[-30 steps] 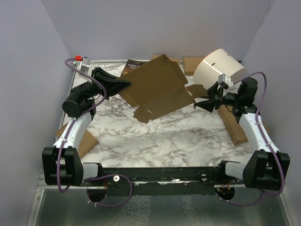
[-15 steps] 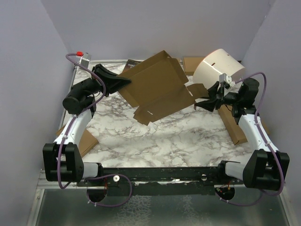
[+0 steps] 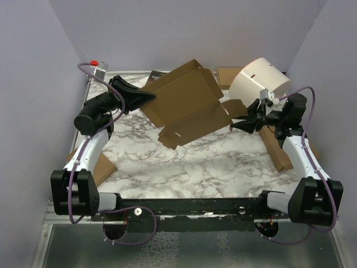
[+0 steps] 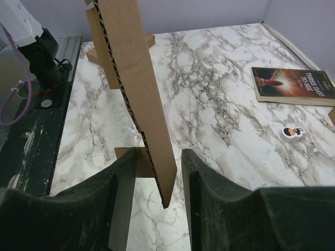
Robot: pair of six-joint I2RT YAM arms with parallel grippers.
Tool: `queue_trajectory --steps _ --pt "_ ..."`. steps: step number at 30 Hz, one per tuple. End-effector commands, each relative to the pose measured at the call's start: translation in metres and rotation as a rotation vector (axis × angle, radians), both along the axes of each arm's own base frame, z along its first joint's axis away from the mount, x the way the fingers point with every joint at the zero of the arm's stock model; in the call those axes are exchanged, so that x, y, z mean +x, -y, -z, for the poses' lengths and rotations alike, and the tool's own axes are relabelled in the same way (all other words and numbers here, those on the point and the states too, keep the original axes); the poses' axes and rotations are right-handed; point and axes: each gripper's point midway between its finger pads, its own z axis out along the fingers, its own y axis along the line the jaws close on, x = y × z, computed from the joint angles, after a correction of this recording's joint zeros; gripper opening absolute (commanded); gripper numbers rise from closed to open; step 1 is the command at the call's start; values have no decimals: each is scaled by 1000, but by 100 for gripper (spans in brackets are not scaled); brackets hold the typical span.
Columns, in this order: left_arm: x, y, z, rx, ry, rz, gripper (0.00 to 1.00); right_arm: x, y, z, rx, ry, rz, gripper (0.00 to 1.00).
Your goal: Fold the paper box
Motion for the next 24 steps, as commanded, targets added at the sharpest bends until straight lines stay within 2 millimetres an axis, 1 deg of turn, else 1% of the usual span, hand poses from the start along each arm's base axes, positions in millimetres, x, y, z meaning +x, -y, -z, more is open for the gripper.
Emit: queue_trajectory --steps 1,3,18,21,24 --pt "-29 -4 -30 -67 268 -12 0 -19 -3 -1 16 -4 -90 38" --pt "-28 -5 -31 -71 269 -14 0 -22 -4 0 21 -11 -102 37" --pt "-24 -5 -31 -73 258 -15 0 -31 -5 -10 66 2 -167 36" --pt "-23 -5 -31 -73 257 -15 0 -28 -6 -18 102 38 -173 34" --pt "-23 -5 -31 -74 254 -9 0 -24 -6 -22 133 27 -159 33"
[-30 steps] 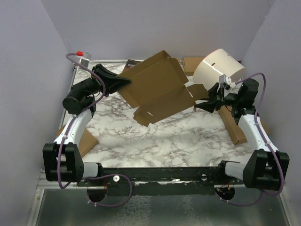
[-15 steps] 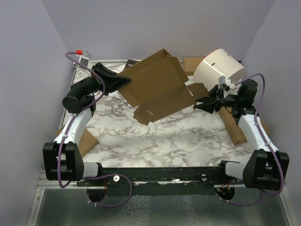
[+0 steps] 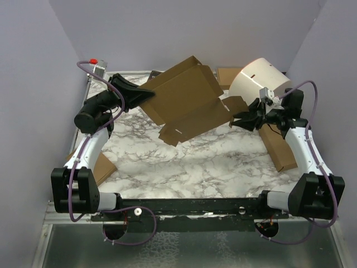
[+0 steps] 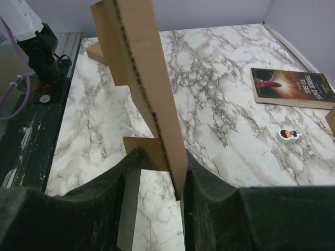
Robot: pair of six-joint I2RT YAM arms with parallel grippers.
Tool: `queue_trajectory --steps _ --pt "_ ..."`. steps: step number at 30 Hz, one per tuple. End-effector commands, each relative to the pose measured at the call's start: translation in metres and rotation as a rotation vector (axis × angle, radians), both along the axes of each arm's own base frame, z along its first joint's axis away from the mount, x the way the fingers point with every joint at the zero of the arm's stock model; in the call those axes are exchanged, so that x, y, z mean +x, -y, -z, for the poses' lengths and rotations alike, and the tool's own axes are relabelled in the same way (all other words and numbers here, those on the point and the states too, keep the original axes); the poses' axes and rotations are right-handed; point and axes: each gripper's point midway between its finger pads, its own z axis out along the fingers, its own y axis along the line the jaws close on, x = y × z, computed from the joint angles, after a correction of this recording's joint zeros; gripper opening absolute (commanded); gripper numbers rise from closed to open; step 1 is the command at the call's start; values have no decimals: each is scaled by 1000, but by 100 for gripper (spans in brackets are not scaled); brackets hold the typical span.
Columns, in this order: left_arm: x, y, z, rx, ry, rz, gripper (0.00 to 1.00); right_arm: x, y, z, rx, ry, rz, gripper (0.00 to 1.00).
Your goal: Fold the paper box
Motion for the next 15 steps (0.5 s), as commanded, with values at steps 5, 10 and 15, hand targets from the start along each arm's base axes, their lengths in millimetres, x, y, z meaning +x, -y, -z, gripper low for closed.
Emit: queue_trajectory --steps 5,10,15 --pt "-29 -4 -29 -60 259 -4 0 -24 -7 -22 160 -12 -142 33" --pt "-27 -4 -28 -63 250 -5 0 -28 -8 -25 170 -9 -150 29" --pt "-26 -5 -28 -68 249 -7 0 -29 -7 -27 170 -16 -150 28"
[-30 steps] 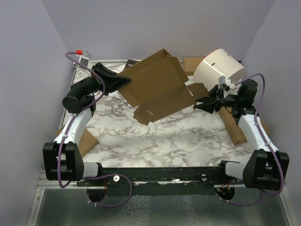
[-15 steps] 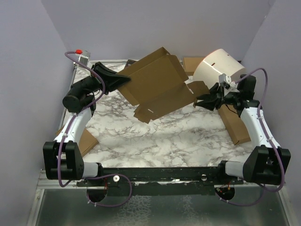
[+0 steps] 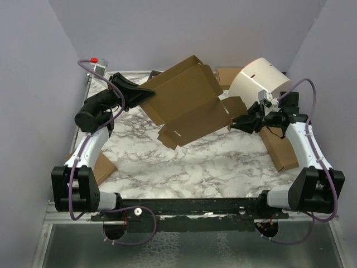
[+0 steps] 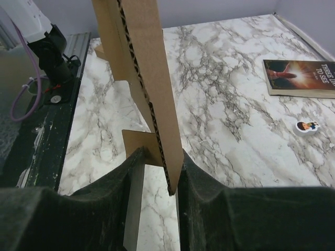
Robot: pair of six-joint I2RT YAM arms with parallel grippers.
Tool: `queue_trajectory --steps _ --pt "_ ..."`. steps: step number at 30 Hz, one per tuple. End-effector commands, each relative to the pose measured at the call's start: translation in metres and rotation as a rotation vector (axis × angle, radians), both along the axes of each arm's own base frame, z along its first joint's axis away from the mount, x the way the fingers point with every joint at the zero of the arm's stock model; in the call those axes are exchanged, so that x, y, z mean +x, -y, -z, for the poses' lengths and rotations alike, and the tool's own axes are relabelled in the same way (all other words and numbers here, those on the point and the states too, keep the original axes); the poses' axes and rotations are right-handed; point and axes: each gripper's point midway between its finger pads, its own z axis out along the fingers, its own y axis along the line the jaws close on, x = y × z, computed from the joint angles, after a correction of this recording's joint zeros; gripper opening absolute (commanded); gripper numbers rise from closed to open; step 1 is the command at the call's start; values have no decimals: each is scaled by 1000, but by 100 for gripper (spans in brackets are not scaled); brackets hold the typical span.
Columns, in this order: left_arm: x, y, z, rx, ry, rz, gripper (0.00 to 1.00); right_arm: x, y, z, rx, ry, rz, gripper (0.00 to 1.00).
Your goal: Fold the paper box
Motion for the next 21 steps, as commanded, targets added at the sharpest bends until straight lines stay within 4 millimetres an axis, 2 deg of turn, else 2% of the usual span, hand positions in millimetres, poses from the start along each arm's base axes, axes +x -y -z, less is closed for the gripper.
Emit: queue_trajectory --steps 1,14,21 --pt "-29 -5 -27 -64 262 -14 0 -25 -7 -38 166 33 -135 28" --pt "-22 -6 -29 -111 251 -45 0 -17 -7 -38 35 -48 -60 28" --pt "-12 -6 -33 -93 270 -153 0 -23 -10 -53 22 -42 -47 23"
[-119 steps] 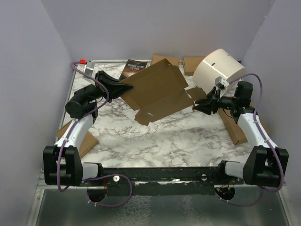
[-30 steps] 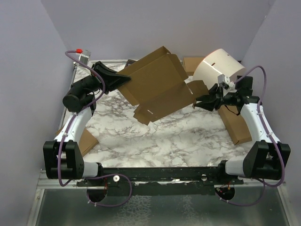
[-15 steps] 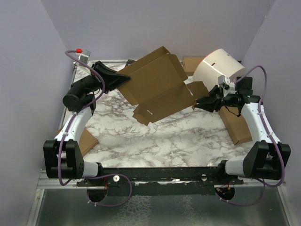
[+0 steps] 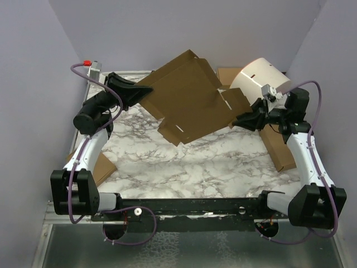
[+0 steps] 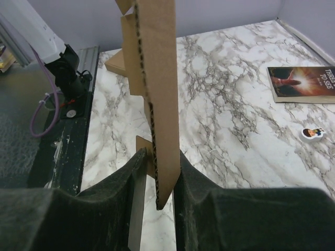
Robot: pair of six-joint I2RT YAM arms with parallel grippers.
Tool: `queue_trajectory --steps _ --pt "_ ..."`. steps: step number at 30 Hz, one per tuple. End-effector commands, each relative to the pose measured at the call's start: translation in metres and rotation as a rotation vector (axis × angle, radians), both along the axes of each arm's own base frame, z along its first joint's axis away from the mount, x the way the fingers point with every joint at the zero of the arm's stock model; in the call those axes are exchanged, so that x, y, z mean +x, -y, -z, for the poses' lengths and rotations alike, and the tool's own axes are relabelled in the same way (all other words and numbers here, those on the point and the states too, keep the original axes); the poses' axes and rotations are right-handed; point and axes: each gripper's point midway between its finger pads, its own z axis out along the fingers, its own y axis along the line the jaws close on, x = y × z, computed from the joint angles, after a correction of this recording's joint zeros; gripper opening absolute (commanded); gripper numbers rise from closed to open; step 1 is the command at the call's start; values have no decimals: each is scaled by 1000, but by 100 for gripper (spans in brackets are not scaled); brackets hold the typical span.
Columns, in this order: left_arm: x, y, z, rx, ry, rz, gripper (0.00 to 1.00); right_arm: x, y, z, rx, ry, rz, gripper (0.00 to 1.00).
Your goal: Fold the paper box
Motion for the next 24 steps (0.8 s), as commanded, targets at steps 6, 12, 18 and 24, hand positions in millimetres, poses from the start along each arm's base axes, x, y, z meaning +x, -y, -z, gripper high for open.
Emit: queue_trajectory --steps 6,12,18,24 --pt "-12 -6 -29 -16 217 -194 0 -13 -7 -37 10 35 -63 20" --pt "-12 -7 -32 -19 217 -207 0 -20 -9 -47 11 31 -82 16" --pt "-12 -8 -32 -30 214 -216 0 -22 -10 -51 10 15 -76 8" --pt "-7 -8 -29 -20 208 -234 0 -12 -9 -46 3 -8 -8 1"
